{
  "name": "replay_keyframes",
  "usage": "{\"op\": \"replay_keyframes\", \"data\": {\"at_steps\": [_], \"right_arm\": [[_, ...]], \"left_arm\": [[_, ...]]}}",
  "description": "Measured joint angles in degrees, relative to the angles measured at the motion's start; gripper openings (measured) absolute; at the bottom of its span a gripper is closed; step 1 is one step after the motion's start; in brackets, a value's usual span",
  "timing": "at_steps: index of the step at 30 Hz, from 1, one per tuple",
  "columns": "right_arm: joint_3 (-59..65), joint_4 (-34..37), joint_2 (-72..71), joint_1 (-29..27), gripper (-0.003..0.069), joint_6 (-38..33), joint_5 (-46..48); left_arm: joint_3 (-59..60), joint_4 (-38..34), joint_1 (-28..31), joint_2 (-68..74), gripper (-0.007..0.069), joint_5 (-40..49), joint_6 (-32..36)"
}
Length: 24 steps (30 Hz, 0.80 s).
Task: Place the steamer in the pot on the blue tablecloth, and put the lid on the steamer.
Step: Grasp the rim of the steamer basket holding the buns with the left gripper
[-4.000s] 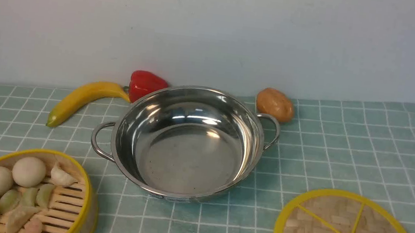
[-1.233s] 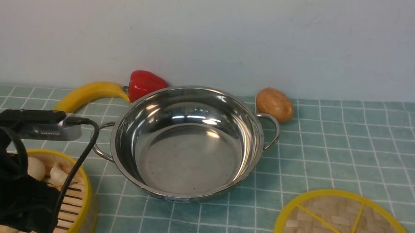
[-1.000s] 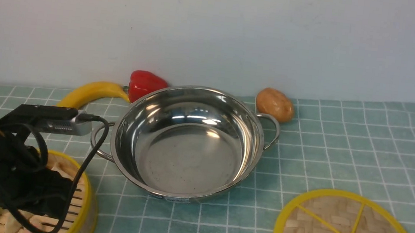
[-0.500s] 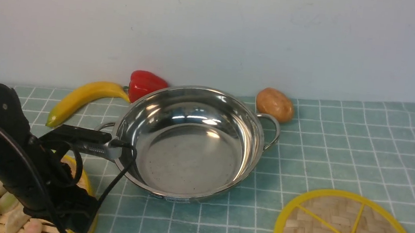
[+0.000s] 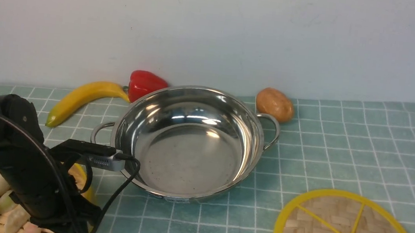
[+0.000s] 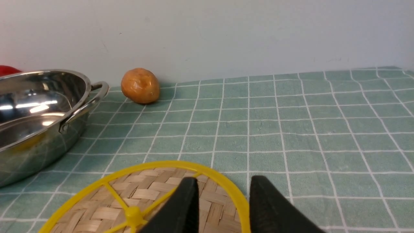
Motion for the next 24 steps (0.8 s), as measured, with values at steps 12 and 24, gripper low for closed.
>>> {"op": "replay_keyframes", "data": {"at_steps": [12, 24], "right_arm": [[0.00, 0.00, 0.00, 0.00, 0.0243, 0.00, 0.00], [0.00, 0.00, 0.00, 0.00, 0.0243, 0.00, 0.00]], "left_arm": [[-5.13, 7.48, 0.00, -0.91, 0.0029, 10.73, -0.30], [-28.75, 15.28, -1.49, -5.67, 0.0033, 19.89, 0.99]]}}
